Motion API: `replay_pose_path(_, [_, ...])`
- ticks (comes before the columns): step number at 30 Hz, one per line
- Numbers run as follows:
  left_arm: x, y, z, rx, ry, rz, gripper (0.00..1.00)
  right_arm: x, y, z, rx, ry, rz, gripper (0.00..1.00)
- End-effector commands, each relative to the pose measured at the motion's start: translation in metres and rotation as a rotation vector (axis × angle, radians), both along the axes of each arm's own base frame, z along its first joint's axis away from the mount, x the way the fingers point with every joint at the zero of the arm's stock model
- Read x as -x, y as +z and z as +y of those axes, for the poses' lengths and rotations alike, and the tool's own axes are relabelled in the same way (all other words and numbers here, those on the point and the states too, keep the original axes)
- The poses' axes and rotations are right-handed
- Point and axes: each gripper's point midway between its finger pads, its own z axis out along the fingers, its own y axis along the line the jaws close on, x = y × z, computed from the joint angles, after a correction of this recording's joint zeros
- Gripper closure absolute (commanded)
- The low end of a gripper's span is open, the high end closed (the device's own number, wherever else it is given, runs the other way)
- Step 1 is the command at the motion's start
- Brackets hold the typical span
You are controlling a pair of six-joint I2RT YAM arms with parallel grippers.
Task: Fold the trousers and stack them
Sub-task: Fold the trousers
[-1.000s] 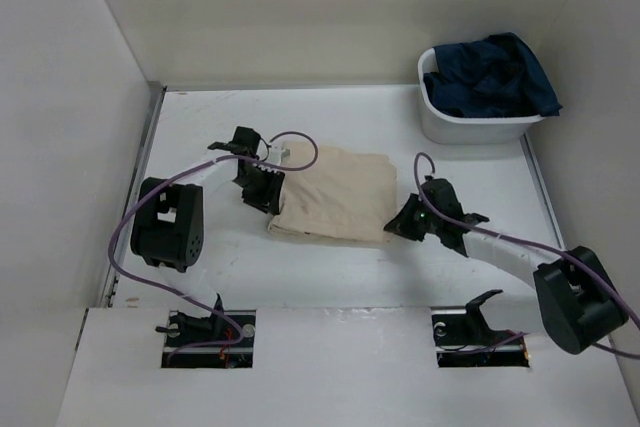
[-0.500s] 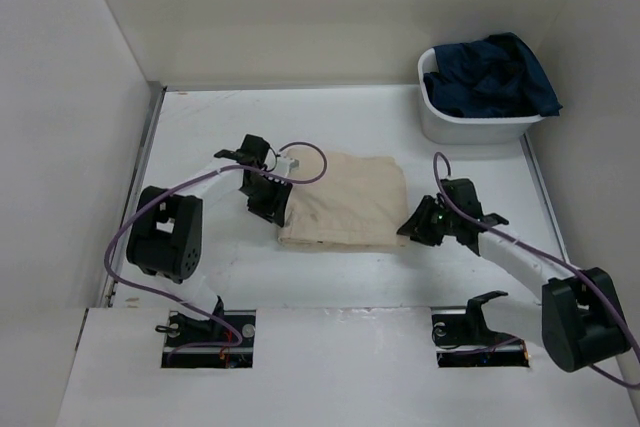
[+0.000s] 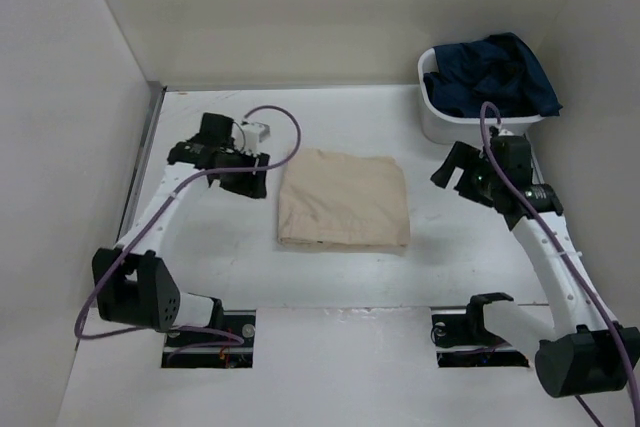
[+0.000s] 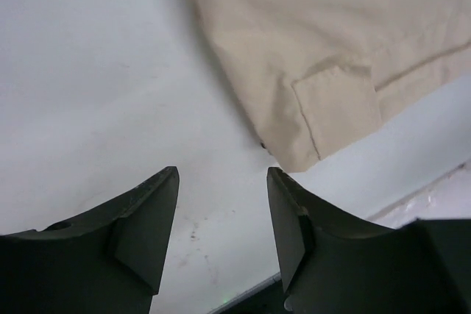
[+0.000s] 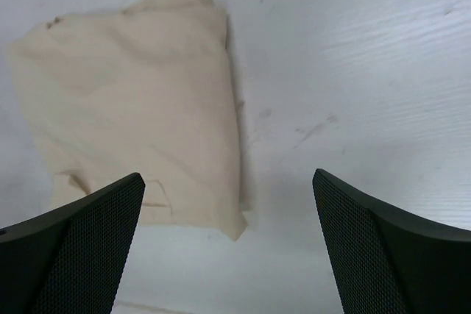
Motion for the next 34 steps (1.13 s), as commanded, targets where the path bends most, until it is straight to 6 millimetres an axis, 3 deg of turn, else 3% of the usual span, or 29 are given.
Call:
replay_pose_path(1, [-0.034,0.055,0.050,-0.016,0.228,-0.202,0.49,0.007,0.013,-0.044,0.225,-0.042,0.043,0.00])
replay_pose_path(4, [-0.054,0.098,0.120,-0.038,0.504,-0.361,0.47,-0.003,0.034,-0.067,0.282,-0.133,0.041,0.00])
replay_pose_path(7, [-0.053,0.131,0.183,-0.080,0.748,-0.484,0.46,-0.003,0.049,-0.080,0.303,-0.208,0.043,0.00])
replay_pose_path(8, [-0.047,0.136,0.203,-0.099,0.827,-0.510,0.44,-0.003,0.053,-0.083,0.310,-0.220,0.036,0.00])
replay_pose_path(10, [-0.040,0.134,0.217,-0.118,0.887,-0.519,0.44,-0.001,0.057,-0.091,0.339,-0.244,0.015,0.00])
replay_pose_path(15, [-0.022,0.109,0.215,-0.110,0.918,-0.473,0.44,0.006,0.052,-0.106,0.398,-0.274,0.009,0.00])
replay_pose_path(34, [-0.021,0.110,0.208,-0.075,0.907,-0.481,0.44,0.014,0.067,-0.116,0.423,-0.306,-0.048,0.00])
